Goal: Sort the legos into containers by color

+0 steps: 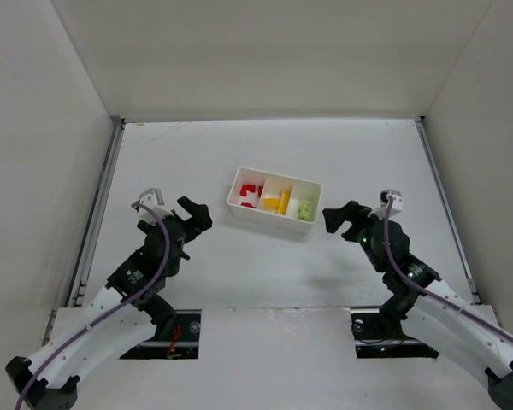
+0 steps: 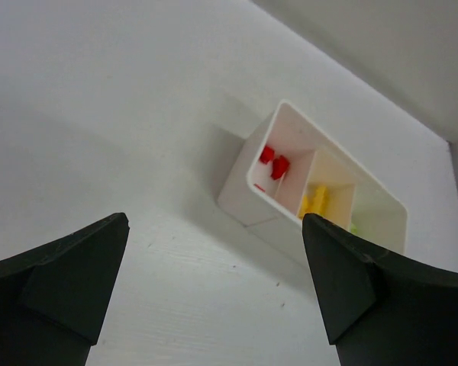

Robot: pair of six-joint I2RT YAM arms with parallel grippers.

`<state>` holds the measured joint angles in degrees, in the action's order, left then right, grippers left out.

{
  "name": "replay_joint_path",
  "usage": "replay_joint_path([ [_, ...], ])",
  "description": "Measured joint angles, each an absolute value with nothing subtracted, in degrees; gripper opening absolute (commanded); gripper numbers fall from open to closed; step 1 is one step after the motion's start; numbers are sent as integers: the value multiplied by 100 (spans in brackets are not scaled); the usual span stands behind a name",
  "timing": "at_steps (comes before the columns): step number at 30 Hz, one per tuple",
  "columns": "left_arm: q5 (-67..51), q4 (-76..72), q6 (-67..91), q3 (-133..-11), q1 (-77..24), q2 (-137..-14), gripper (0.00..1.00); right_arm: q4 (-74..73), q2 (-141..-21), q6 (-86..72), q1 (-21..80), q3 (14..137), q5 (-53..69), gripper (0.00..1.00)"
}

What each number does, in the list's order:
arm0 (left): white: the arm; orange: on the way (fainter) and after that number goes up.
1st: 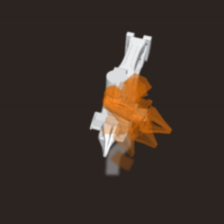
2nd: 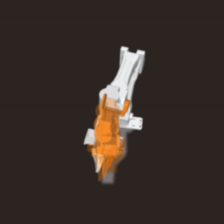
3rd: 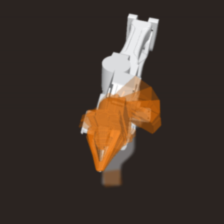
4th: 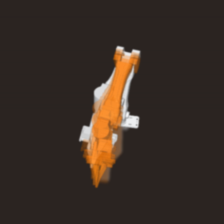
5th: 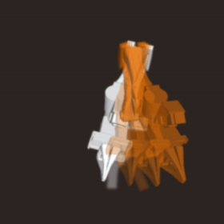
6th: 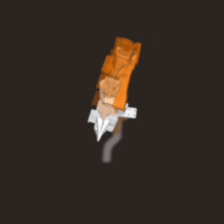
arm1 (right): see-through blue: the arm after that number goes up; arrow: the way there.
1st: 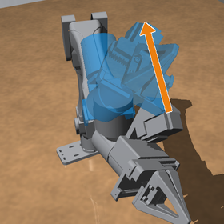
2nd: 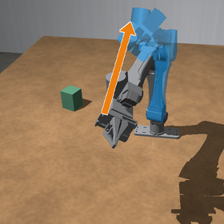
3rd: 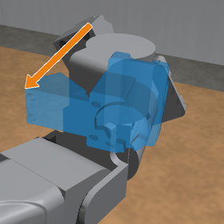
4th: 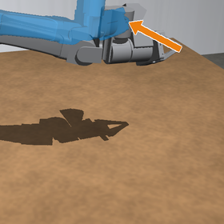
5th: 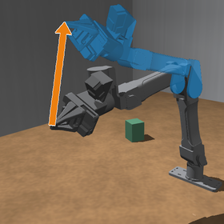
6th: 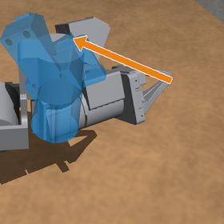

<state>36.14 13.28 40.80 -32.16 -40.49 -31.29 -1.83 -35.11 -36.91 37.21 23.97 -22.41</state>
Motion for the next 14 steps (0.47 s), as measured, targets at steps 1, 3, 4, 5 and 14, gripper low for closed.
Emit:
replay_joint_path([
  [1, 3618, 1564, 4230, -3216, -3983, -3157, 100, -213, -3457, -3697, 3721, 2342, -2259, 100],
  [3, 3623, 1959, 4436, -3216, -3835, -3286, 100, -285, -3402, -3712, 3726, 2237, -2279, 100],
  [4, 3623, 2119, 4506, -3216, -3771, -3369, 100, -325, -3391, -3721, 3730, 2196, -2294, 100],
  [5, 3623, 2237, 4552, -3218, -3721, -3426, 100, -373, -3395, -3736, 3743, 2161, -2305, 100],
  [14, 3597, 2617, 4703, -3227, -3428, -3503, 100, -819, -3065, -3944, 3378, 2064, -2600, 100],
])
